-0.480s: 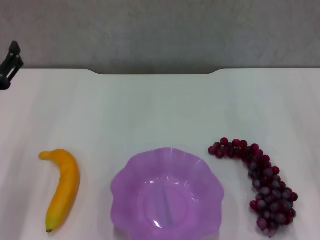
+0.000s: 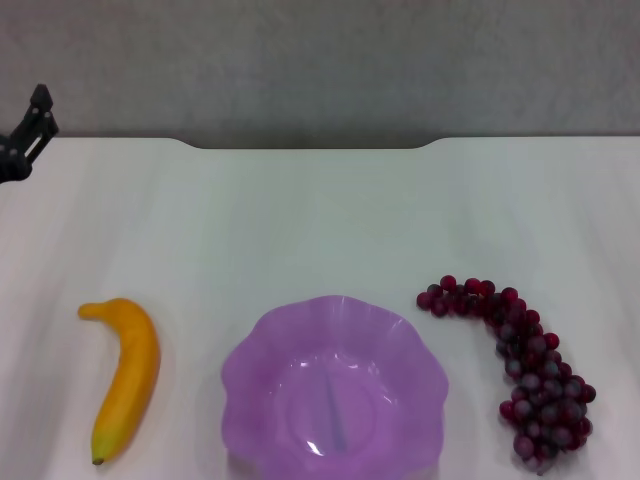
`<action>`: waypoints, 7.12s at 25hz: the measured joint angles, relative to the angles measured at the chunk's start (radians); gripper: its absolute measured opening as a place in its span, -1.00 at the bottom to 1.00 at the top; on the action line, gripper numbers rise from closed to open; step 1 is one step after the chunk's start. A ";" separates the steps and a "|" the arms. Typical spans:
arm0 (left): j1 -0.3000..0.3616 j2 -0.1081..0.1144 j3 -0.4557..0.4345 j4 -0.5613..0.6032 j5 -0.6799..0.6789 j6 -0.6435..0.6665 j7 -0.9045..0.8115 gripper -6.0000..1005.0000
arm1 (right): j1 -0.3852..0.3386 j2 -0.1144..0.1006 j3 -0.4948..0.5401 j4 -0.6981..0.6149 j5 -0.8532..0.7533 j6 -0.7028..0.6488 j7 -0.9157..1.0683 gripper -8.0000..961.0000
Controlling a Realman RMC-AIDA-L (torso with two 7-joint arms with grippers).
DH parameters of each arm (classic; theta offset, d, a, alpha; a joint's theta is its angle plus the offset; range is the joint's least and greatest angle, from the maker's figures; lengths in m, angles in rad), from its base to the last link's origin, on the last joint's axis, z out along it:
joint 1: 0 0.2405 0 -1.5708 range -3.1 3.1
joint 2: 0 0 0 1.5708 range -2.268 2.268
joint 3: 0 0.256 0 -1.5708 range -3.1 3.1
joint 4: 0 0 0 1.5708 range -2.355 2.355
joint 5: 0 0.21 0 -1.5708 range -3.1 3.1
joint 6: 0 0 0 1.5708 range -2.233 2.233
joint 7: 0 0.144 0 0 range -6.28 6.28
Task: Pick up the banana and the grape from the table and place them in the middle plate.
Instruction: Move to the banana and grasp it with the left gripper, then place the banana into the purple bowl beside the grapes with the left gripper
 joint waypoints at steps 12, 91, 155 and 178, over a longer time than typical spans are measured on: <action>0.027 -0.015 0.002 -0.108 0.000 -0.142 0.112 0.75 | 0.000 -0.001 0.008 -0.017 0.000 0.048 0.001 0.38; -0.564 -0.065 -0.140 0.039 -0.024 -1.888 -0.036 0.74 | -0.030 -0.005 0.048 -0.133 -0.008 0.176 -0.010 0.36; -0.157 -0.060 0.249 -0.814 -0.051 -1.769 0.537 0.04 | -0.048 -0.005 0.052 -0.145 -0.008 0.176 -0.012 0.33; -0.374 -0.064 0.260 -0.428 -0.364 -1.663 0.575 0.07 | -0.039 -0.005 0.052 -0.146 -0.008 0.180 -0.012 0.33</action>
